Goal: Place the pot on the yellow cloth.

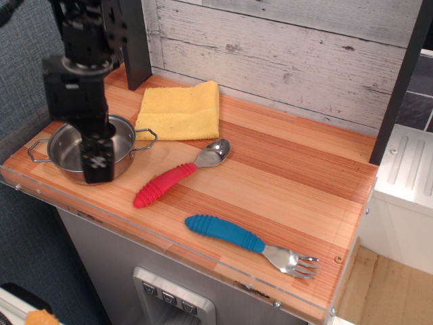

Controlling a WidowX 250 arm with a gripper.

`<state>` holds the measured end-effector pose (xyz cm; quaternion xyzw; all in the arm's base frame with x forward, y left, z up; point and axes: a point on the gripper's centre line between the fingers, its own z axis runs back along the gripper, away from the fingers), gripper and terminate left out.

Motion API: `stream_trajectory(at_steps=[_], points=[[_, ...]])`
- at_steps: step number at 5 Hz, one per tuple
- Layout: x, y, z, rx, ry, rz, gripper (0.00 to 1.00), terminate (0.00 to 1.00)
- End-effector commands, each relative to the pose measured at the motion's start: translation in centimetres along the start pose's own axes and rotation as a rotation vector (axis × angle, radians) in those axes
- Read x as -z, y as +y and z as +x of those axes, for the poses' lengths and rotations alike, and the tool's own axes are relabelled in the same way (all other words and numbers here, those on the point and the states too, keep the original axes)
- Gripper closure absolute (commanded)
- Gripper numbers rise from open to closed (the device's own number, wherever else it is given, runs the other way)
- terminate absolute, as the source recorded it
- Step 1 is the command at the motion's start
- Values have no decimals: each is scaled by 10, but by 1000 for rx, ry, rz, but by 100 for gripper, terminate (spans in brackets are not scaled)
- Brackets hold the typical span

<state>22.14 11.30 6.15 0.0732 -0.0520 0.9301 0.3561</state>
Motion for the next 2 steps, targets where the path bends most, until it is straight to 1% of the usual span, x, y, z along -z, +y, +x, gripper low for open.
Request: stream_trajectory(at_steps=[1, 2], points=[[7, -11, -14, -87, -28, -49, 0, 0], [19, -13, -9, -84, 31, -50, 0, 0]])
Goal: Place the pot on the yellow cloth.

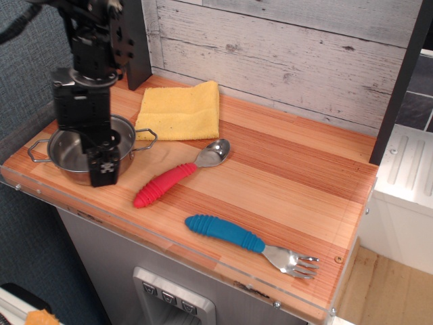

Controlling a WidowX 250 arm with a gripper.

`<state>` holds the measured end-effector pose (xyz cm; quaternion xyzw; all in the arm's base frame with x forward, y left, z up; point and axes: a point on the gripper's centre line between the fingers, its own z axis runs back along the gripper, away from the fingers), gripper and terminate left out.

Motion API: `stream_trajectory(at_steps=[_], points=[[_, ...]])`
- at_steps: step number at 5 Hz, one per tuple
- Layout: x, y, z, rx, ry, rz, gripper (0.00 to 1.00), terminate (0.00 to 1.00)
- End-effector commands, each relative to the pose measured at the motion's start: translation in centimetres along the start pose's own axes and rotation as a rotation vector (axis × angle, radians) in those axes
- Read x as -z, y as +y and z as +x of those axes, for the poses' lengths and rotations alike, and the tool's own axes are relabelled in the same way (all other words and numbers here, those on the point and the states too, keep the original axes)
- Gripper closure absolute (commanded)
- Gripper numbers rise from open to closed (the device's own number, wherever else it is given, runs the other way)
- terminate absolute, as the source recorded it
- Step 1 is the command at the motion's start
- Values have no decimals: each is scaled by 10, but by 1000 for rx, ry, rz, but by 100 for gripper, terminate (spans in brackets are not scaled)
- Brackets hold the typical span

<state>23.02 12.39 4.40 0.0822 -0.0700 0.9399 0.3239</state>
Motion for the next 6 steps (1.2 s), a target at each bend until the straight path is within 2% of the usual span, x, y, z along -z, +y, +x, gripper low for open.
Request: stream_trajectory(at_steps=[1, 2, 3, 4, 6], points=[[7, 3, -6, -38, 61, -47, 0, 0], [18, 2, -4, -54, 90, -43, 0, 0], [21, 1, -4, -59, 90, -57, 0, 0], [26, 0, -5, -35, 113, -58, 100, 0], [23, -5, -1, 39, 190, -80, 100, 0]])
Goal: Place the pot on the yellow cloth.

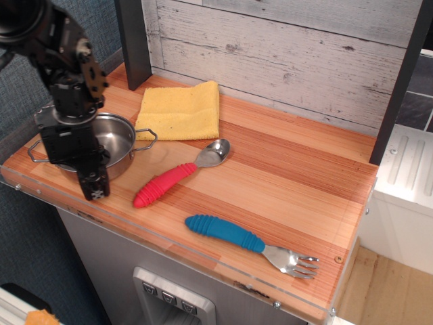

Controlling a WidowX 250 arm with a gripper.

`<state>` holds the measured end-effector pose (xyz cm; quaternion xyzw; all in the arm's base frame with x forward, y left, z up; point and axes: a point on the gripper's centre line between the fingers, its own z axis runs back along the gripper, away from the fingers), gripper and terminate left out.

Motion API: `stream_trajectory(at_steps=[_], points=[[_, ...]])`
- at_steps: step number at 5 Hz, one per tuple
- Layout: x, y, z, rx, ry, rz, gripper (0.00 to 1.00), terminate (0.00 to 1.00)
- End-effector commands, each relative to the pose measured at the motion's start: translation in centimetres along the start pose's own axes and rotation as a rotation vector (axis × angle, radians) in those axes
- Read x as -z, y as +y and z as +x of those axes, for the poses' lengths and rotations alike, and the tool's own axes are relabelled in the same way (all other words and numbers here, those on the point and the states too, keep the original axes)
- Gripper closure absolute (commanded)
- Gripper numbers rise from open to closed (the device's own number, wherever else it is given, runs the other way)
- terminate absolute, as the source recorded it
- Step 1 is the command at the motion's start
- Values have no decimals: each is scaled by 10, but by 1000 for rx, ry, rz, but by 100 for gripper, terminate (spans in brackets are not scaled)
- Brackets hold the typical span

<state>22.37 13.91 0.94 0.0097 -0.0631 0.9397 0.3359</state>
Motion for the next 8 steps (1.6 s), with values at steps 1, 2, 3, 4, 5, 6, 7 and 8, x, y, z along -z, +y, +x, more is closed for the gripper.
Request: stream_trajectory(at_steps=[1, 2, 3, 4, 5, 6, 7, 8], points=[[-22, -3, -9, 78, 52, -78, 100, 0], [-36, -7, -9, 133, 76, -131, 100, 0], [-47, -10, -14, 176, 87, -165, 100, 0], [-57, -13, -25, 252, 117, -193, 100, 0], [-67, -21, -42, 379, 168, -195, 100, 0], [-71, -27, -59, 498, 169, -199, 100, 0], [-68, -33, -74, 602, 164, -196, 100, 0], [-61, -38, -86, 672, 184, -195, 100, 0]])
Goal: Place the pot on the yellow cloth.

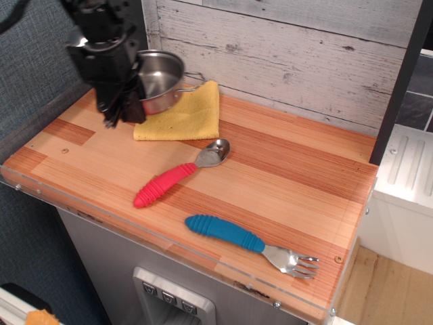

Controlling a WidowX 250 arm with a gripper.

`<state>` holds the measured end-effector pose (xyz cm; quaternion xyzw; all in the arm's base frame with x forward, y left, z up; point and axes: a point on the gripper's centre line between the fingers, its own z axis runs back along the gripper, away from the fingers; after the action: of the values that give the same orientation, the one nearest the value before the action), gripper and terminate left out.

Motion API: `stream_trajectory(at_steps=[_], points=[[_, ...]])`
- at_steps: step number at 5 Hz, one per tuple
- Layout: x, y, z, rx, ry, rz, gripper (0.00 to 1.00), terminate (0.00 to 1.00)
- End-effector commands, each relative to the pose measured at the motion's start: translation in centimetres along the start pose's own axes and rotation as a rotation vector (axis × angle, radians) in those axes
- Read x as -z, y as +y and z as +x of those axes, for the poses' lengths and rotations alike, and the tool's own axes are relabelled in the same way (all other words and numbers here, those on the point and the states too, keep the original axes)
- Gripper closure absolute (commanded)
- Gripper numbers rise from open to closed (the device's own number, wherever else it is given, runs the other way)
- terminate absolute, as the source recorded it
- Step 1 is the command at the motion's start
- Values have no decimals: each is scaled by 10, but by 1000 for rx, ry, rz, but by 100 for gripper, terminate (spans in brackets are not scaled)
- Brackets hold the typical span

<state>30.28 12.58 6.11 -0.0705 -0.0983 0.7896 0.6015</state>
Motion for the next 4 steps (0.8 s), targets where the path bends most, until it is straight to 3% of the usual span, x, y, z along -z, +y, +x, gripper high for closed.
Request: stream_trajectory(at_steps=[1, 3, 4], points=[[2, -10, -26, 97, 25, -34, 100, 0], [13, -15, -33, 119, 16, -16, 100, 0], [13, -14, -32, 117, 12, 15, 0, 0]])
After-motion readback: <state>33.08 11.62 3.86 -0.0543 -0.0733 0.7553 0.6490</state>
